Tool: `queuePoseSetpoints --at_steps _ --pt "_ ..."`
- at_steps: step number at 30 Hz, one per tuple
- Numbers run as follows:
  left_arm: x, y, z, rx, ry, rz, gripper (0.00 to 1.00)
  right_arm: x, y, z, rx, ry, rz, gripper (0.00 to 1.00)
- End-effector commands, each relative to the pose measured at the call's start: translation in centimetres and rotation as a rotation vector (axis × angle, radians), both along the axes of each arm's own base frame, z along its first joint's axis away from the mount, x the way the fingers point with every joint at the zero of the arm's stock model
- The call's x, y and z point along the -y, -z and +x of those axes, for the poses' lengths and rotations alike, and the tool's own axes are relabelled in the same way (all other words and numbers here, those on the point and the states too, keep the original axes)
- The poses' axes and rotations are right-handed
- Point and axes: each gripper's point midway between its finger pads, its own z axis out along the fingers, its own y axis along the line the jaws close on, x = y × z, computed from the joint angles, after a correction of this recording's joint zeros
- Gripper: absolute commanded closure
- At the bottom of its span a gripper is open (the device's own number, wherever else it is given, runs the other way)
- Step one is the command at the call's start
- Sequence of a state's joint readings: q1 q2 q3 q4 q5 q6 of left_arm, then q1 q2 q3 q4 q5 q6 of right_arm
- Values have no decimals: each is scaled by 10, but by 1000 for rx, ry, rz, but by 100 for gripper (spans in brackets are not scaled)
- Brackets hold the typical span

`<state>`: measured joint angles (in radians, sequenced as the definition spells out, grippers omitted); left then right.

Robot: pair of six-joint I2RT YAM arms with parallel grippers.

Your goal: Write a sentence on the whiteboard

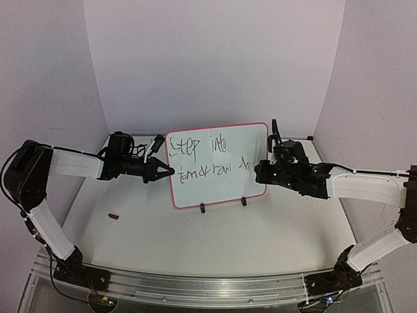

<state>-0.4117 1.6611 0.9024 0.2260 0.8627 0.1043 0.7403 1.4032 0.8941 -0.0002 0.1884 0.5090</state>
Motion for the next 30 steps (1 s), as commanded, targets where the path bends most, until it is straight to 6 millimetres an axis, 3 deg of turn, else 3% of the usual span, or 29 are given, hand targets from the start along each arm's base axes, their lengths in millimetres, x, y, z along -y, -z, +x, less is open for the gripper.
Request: queuePoseSetpoints --at_steps 1,10,15,30 --pt "-13 26 10 9 -94 115 100 -5 -10 9 21 2 21 100" --pt "-13 26 10 7 -95 115 100 11 0 2 -9 60 6 100" --pt "-12 27 10 6 -94 115 100 17 -8 0 10 75 2 100" --pt "-13 26 10 7 -94 114 100 4 -28 11 50 38 -8 100"
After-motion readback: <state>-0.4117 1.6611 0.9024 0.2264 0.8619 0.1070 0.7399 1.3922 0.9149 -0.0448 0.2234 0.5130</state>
